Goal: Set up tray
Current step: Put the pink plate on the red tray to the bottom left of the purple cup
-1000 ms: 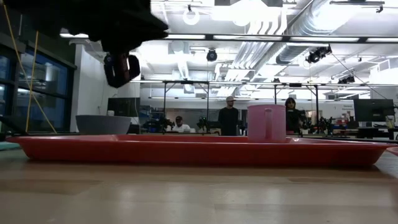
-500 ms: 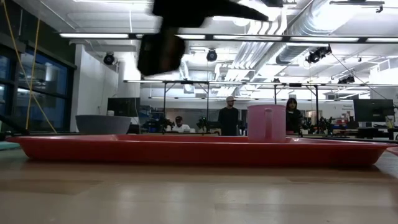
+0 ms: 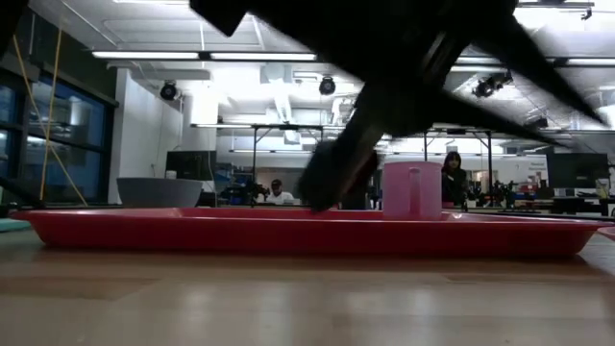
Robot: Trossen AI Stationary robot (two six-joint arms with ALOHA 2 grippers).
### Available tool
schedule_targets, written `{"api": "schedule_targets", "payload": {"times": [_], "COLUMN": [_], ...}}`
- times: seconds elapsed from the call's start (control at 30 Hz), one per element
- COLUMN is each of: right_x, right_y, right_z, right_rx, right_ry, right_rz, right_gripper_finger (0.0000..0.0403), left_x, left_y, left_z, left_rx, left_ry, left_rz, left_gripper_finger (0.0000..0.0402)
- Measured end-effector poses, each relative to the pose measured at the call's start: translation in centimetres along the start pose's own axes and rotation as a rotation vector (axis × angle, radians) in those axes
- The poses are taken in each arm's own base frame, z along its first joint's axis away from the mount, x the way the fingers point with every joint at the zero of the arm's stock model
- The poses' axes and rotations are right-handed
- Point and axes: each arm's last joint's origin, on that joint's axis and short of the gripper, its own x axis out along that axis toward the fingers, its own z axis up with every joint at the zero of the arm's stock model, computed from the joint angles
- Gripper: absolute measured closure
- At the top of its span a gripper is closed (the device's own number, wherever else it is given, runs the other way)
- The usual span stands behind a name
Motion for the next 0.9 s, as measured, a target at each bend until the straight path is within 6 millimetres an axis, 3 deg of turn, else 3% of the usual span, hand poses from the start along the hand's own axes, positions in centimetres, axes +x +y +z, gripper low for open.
{"api": "schedule_targets", "payload": {"times": [0.2,0.5,0.8,0.9], "right_x": [0.0,-0.2,-1.5,-2.3], "right_y": [0.4,1.1,0.4,-0.2], "right_z": [0.3,1.0,1.1,1.1], "right_rx": [0.003,-0.087,-0.174,-0.172], "right_ry": [-0.006,-0.042,-0.101,-0.141], "right_rz": [0.053,0.182,0.348,0.398], "right_gripper_finger": [0.0403,0.0403,0.0403,0.0403], "left_x": [0.1,0.5,1.6,1.4], "left_y": [0.9,0.2,1.7,1.3], "left_z": [0.0,0.3,-0.6,-0.4], "left_rx": [-0.007,-0.128,-0.267,-0.312], "left_ry": [-0.028,-0.093,-0.096,-0.1], "left_rz": [0.089,-0.011,0.044,0.025], "left_gripper_finger": [0.0341,0.0341,0.0342,0.0342]}}
